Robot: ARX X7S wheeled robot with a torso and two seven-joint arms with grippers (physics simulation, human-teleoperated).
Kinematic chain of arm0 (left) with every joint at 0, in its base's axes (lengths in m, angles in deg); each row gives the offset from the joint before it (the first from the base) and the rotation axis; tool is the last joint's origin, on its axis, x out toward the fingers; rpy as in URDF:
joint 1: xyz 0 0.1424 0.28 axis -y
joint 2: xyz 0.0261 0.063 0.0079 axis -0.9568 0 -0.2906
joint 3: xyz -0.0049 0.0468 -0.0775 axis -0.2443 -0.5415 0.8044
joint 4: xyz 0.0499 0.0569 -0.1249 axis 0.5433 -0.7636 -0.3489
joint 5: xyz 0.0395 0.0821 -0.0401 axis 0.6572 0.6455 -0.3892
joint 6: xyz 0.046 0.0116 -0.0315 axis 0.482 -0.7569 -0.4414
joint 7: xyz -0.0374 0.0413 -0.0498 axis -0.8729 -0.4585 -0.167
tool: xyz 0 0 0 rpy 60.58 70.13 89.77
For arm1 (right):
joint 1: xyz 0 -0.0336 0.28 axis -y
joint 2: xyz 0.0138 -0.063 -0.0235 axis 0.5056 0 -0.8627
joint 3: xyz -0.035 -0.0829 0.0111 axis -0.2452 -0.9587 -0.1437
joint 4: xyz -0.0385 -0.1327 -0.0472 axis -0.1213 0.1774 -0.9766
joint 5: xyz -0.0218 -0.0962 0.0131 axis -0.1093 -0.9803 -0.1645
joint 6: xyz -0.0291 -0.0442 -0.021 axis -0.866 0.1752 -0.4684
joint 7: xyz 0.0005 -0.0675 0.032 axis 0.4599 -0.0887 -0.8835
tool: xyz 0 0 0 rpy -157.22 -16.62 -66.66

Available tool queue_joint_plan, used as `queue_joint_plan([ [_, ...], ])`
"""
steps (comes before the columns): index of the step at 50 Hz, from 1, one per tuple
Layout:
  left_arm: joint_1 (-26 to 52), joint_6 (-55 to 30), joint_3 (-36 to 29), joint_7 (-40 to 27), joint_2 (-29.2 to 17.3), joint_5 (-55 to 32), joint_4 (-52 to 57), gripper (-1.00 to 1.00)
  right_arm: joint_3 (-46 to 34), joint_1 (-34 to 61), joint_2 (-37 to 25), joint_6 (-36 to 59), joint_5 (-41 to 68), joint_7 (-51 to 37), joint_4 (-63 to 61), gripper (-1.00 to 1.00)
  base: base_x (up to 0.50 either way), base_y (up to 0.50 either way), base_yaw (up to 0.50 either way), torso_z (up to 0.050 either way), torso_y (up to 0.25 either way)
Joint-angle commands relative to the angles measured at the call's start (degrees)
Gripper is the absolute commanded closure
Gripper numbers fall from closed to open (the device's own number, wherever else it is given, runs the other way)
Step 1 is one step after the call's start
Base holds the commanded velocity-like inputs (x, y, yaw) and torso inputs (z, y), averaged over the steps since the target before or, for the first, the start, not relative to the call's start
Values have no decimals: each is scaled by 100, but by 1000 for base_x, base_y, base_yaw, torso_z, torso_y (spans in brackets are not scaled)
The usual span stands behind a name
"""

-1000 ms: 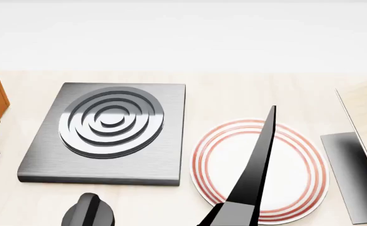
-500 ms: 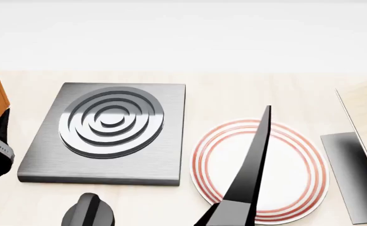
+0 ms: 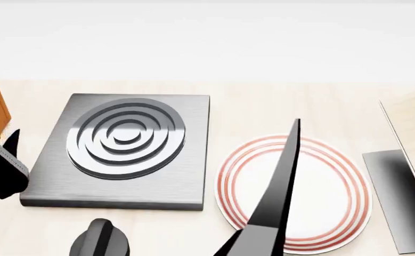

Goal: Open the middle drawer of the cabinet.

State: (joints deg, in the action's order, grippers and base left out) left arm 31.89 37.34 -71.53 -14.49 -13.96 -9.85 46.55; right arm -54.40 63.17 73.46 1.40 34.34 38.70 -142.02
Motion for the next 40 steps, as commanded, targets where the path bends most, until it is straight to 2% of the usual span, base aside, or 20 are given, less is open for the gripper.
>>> queue_joint_plan([
  [1, 190, 381, -238, 125, 292, 285, -846, -100, -17, 36, 0, 61, -8, 20, 0, -100, 0, 0, 0, 0, 0],
  [20, 451, 551, -514, 481, 541, 488, -1721, -100, -36, 46, 0, 121, -19, 65, 0, -100, 0, 0, 0, 0, 0],
  [40, 767, 906, -757, 343, 868, 914, -2868, -100, -40, 33, 0, 177, -4, 98, 0, -100, 0, 0, 0, 0, 0],
])
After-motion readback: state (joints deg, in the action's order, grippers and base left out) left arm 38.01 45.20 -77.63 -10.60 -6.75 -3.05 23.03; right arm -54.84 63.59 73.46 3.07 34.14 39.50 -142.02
